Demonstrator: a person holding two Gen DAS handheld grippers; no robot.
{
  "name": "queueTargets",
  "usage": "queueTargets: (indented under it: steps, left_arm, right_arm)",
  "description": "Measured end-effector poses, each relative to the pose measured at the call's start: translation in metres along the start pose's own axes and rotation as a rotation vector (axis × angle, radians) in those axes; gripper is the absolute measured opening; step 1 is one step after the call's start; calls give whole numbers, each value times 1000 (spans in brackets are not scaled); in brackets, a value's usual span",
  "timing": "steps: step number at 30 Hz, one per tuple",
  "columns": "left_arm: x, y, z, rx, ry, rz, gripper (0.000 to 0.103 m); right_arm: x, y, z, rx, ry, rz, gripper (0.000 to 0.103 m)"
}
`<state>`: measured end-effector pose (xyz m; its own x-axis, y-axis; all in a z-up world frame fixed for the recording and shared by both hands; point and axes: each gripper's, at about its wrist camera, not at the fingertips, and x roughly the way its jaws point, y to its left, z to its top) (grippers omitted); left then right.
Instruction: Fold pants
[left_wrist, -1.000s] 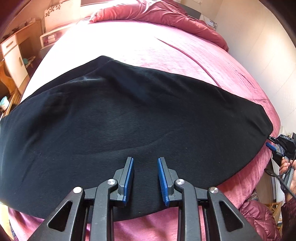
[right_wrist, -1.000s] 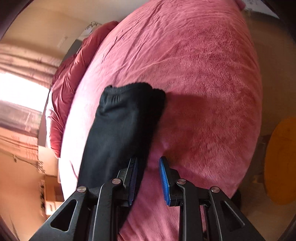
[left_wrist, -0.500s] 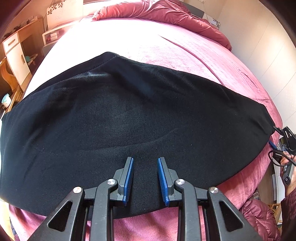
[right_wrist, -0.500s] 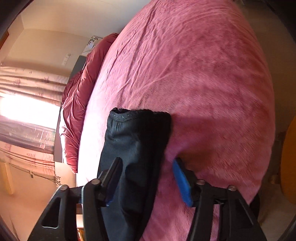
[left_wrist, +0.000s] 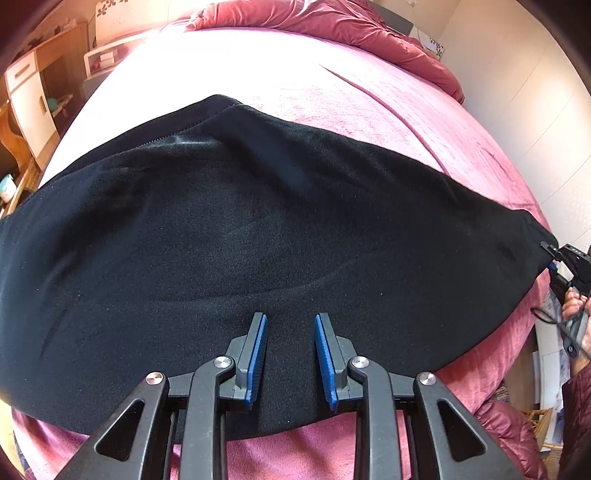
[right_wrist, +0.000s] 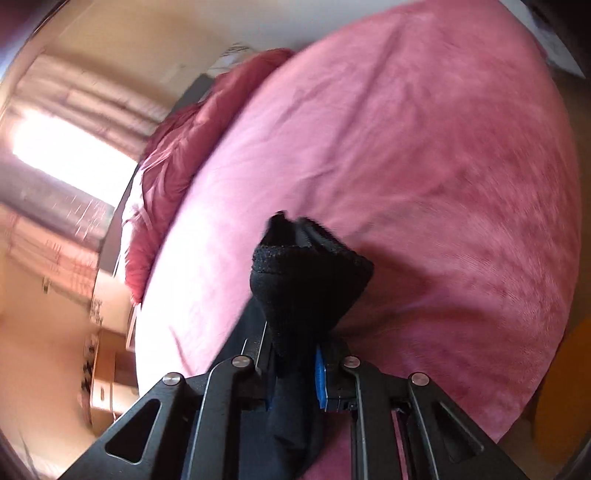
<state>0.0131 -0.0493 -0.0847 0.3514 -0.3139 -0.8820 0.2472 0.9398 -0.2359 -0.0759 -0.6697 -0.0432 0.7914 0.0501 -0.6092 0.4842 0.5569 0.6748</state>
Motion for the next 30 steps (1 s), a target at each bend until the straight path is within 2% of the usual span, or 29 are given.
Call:
queueTargets:
  steps: [3,6,9,13,17,21,27,30]
  left_arm:
    - [-4,6,7,-16,-7,-27,27]
    - [-10,10,14,-34,-15,-69,27]
    - [-15,15,21,-51,-27,-116,27]
    - [-20,23,29,-89,-26,-198,27]
    - [-22,33,34,-143,-16,-261,27]
    - [-25,44,31,-171,-21,-293,27]
    - [-27,61,30,-203,-17,-337,27]
    - [-20,71,35,-231,6,-368,27]
  right_arm:
    - [-9,50,-8,-148,30,64,16]
    - [-14,100,-29,-300,78,115,16]
    - [-11,144,-62,-400,135,184,16]
    - [5,189,-124,-523,260,249,16]
    - [39,221,-194,-651,400,248,16]
    - [69,228,-257,-746,506,196,15]
    - [99,228,-300,-869,550,104,16]
    - [103,226,-311,-923,548,85,22]
